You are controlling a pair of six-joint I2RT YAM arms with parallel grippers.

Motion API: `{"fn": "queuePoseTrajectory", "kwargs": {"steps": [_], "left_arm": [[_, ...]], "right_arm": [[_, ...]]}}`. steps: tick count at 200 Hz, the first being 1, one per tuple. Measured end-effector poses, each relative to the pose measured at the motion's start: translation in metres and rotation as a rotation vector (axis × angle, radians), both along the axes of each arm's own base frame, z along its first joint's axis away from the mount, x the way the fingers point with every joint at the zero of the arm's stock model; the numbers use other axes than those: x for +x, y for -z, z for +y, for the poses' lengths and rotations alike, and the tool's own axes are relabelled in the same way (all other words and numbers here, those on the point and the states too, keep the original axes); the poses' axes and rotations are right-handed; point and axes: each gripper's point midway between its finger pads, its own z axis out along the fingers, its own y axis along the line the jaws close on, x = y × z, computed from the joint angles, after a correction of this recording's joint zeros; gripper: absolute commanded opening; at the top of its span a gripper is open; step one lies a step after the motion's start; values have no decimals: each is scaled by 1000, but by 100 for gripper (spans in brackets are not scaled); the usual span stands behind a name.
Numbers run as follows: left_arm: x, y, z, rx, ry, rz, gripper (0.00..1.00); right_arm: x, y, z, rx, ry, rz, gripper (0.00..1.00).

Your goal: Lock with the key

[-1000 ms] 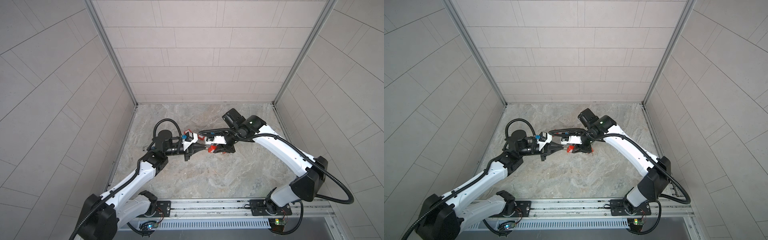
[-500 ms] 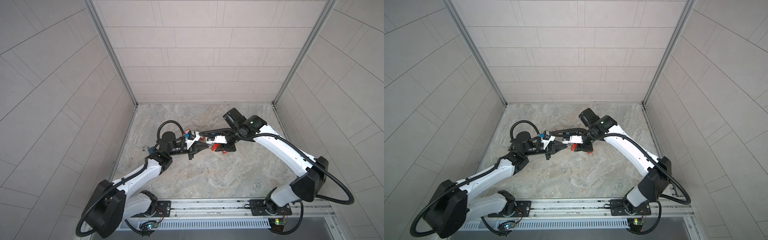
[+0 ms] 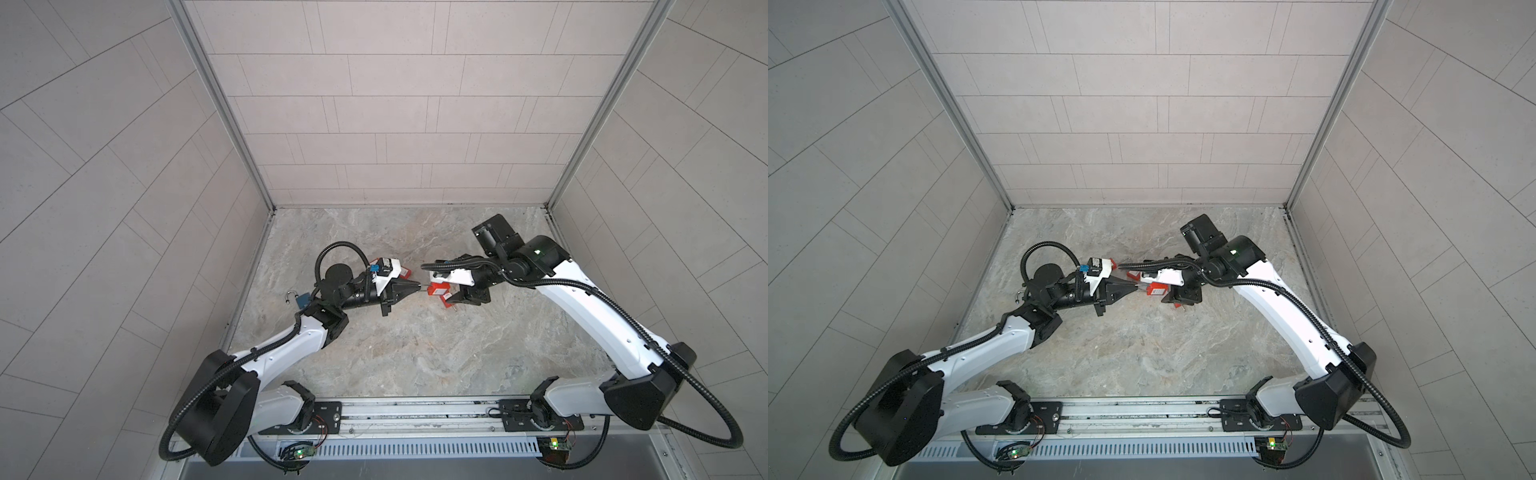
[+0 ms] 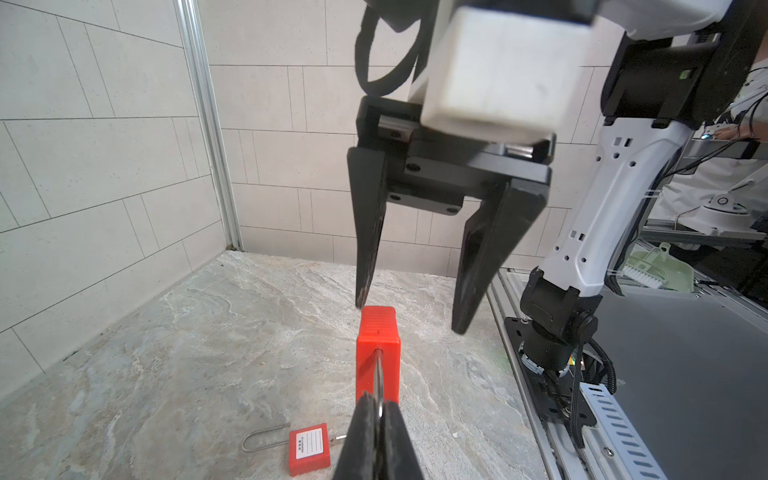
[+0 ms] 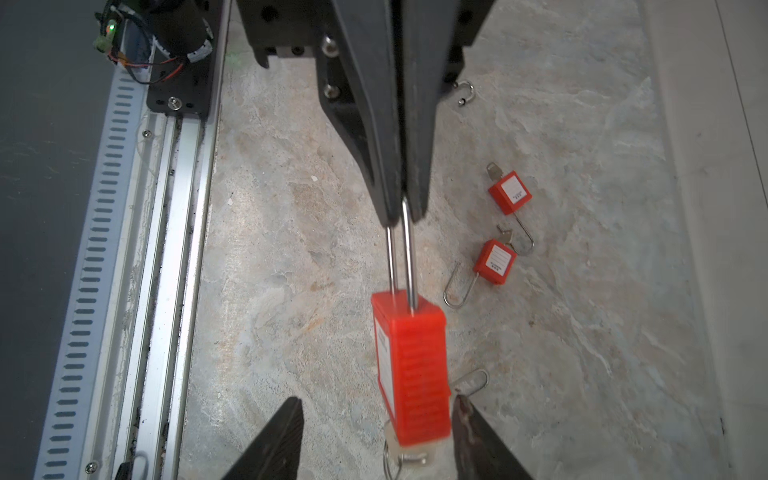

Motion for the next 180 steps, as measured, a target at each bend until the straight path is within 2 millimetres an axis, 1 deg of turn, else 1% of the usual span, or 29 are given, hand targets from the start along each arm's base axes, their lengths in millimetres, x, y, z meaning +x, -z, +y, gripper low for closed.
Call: {"fn": "queuePoseTrajectory", "kwargs": {"steps": [11,24,38,55,86,102,115,130,147,165,180], "left_arm": [[1,0,-1,-3,2,4,0],[1,-1,-1,-10,6,6,0],[1,-4,-2,-24,11,5,0],[0,-8,-2,-39,16,-1,0],[-3,-15,-4,-56,29,-17,0],[-4,-15,-5,-56,36,-17,0],[-5,-15,-6,-56,40,-18,0],[-6,-15,-7,-56,42,-19,0],[-7,-15,-7,-55,46,-19,0],[-8,-15,-8,-53,50,-19,0],[-9,-15,-8,-51,56,-18,0]], "right_arm": [[1,-2,-11,13,49,4,58],[2,-4,-18,15,79,5,57],[2,-2,-21,-1,88,15,55],[5,6,-25,-42,94,53,50],[17,22,-32,-97,120,113,47],[22,24,-36,-100,136,133,46],[24,21,-36,-90,141,143,46],[22,15,-32,-67,124,154,46],[16,9,-27,-43,95,186,46],[9,10,-27,-47,76,228,45],[5,14,-28,-60,72,259,43]]}}
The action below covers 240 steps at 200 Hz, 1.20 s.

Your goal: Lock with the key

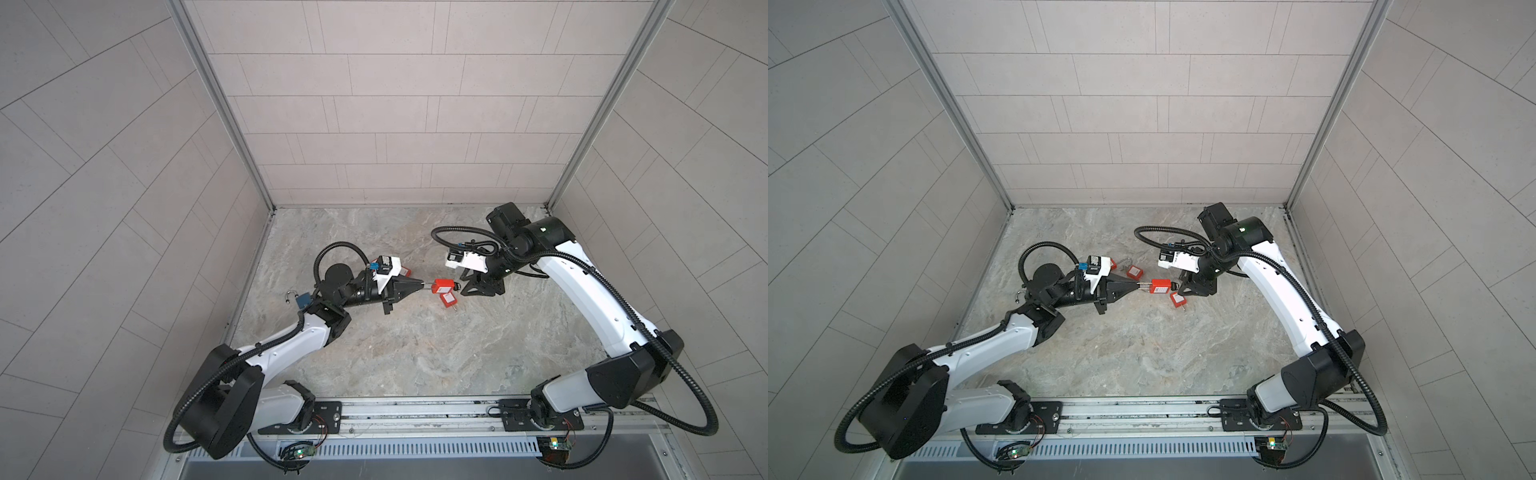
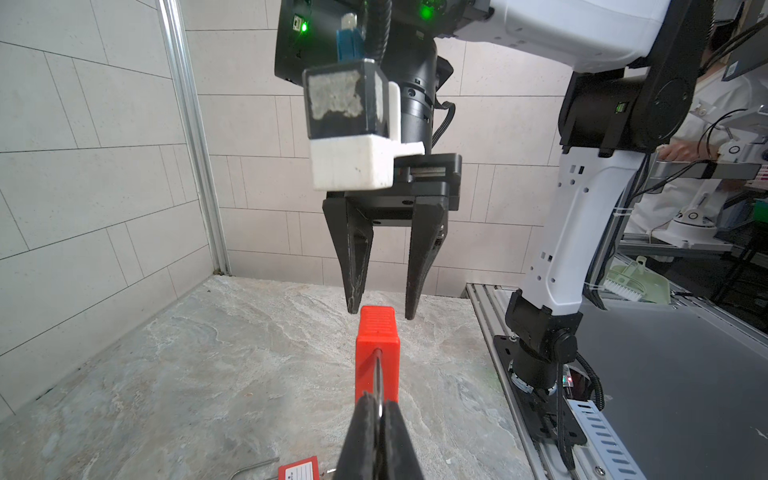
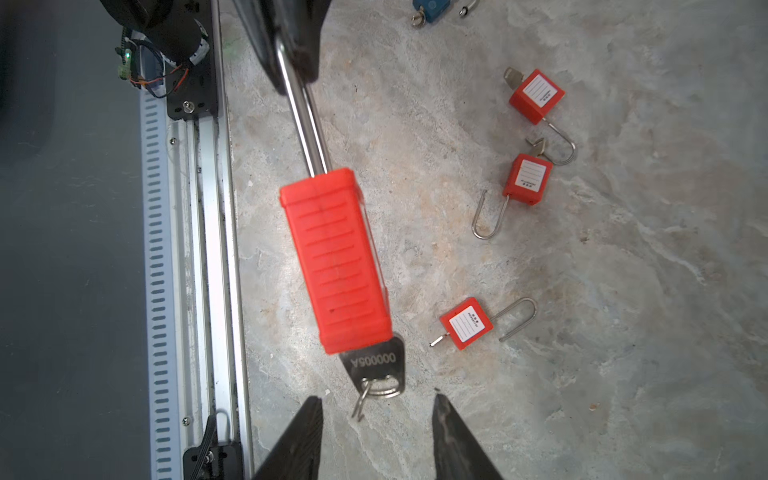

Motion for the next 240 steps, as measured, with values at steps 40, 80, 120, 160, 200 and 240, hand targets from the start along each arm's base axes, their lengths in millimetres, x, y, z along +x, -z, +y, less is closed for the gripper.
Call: {"fn": "queuePoseTrajectory", "kwargs": {"steps": [40,80,120,160,200,240], "left_arm": [[-4,0,-3,4,15,-4,0],[-6,-1,-4,4,19,-11,0],[-7,-4,-7,0,21,-20,0],[-5,-6,-7,-3,8,-21,0],[-3,-8,-8,-2,3,-18,0],[-3,-10,-9,-5,3,-20,0]], "right_arm": [[1,7,1,-8,2,38,37],[5,12,8,7,-6,81,32],[2,10,13,27,-20,88,28],[3,6,19,47,-36,51,22],[1,6,17,47,-43,-74,20],[4,9,13,32,-43,-234,36]]}}
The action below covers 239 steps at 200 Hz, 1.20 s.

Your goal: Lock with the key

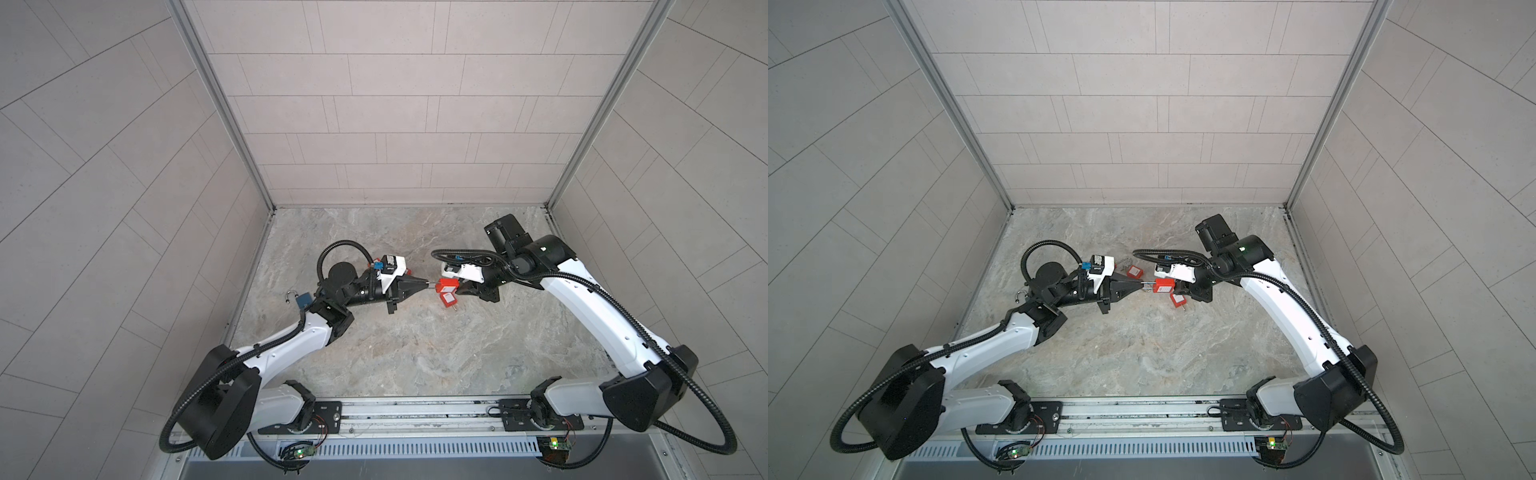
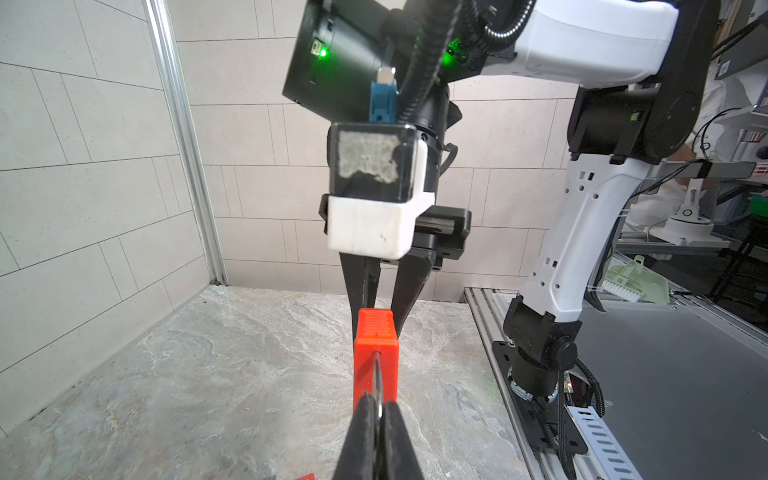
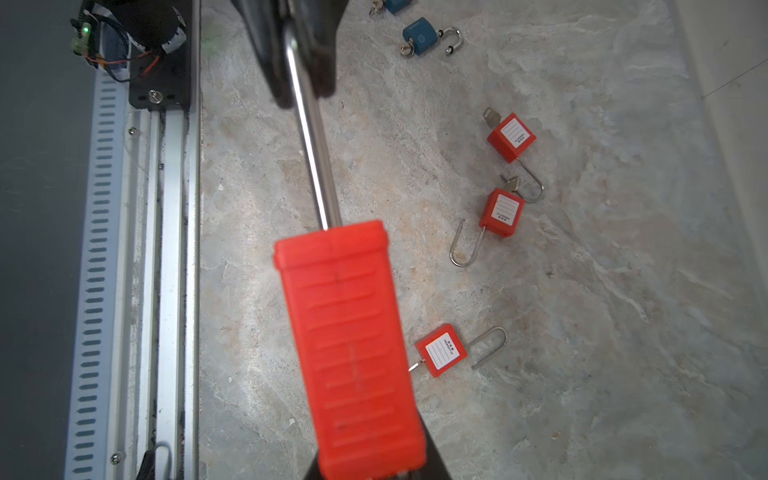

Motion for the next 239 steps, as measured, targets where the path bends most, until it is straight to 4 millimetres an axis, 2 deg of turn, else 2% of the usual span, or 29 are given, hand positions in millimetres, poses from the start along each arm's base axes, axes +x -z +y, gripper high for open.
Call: {"fn": "queuePoseTrajectory", "kwargs": {"steps": [9,15,57,87,109,196,239], "left_arm": [[0,0,0,-1,0,1,0],[0,0,0,-1,0,1,0],[-1,-1,0,-2,5,4,0],[-2,-1,0,-1,12,3,0],[-3,0,-1,-1,15,3,0],[-5,-1,-3,2,24,4,0],[-5,0,-3,10,26,10,0]], "right_arm": [[1,1,-1,-6,5,-26,49],[2,1,-2,-10,5,-47,54],[8,-7,-13,-56,31,-117,55],[11,-20,-20,-70,49,-139,49],[7,-24,-18,-53,39,-129,41],[-2,-9,-9,-37,4,-1,19],[-4,-10,-8,-34,-1,0,15]]}}
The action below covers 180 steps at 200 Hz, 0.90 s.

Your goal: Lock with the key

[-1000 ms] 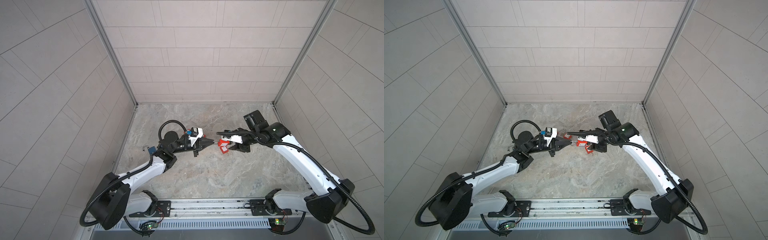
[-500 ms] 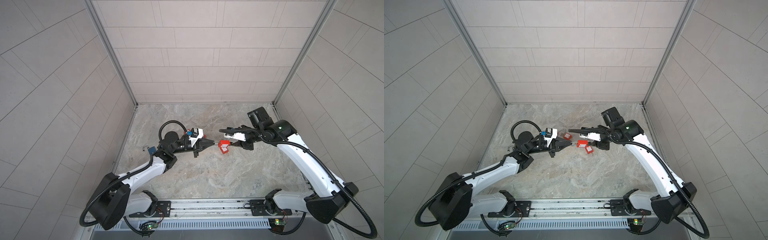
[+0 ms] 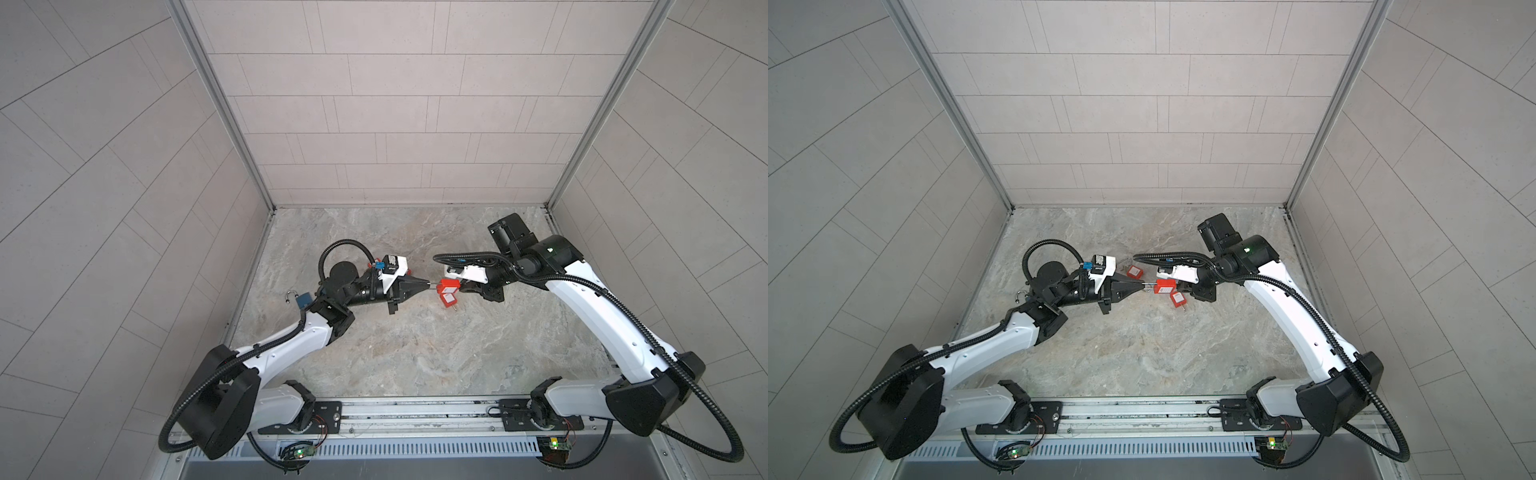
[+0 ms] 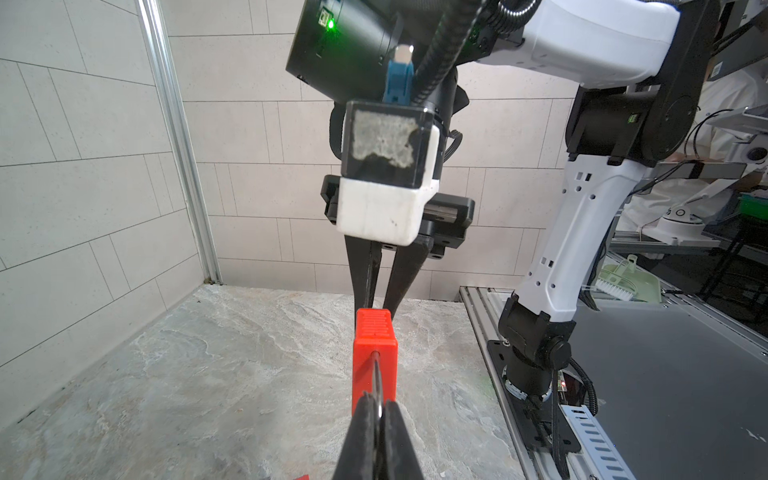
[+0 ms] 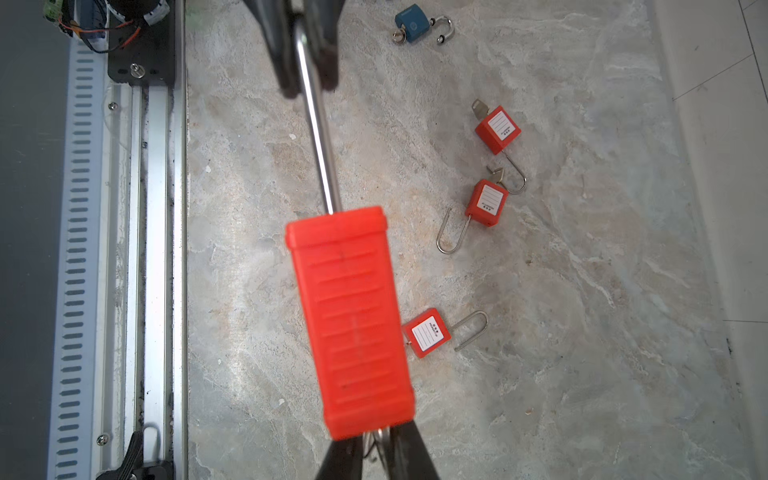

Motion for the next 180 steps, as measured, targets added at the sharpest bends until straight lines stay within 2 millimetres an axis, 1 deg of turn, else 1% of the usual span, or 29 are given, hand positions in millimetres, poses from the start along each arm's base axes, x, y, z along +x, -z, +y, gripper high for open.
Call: {"fn": "queuePoseTrajectory", "kwargs": {"steps": [44,104,126,135,180], "left_arm": [[0,2,0,6,0,9,0],[0,6,0,24,0,15,0],[-2,4,1,29,0,11,0],[-2,4,3,32,-2,13,0],[-4,0,10,39,-16,4,0]], "right_arm": [[-3,1,-1,0,-6,-16,9],[-6,5,-3,-12,-21,-25,6],[-8,5,-3,-13,-33,-24,5],[-9,5,-2,-12,-40,-24,3],[-10,3,3,16,-61,-21,2]]}}
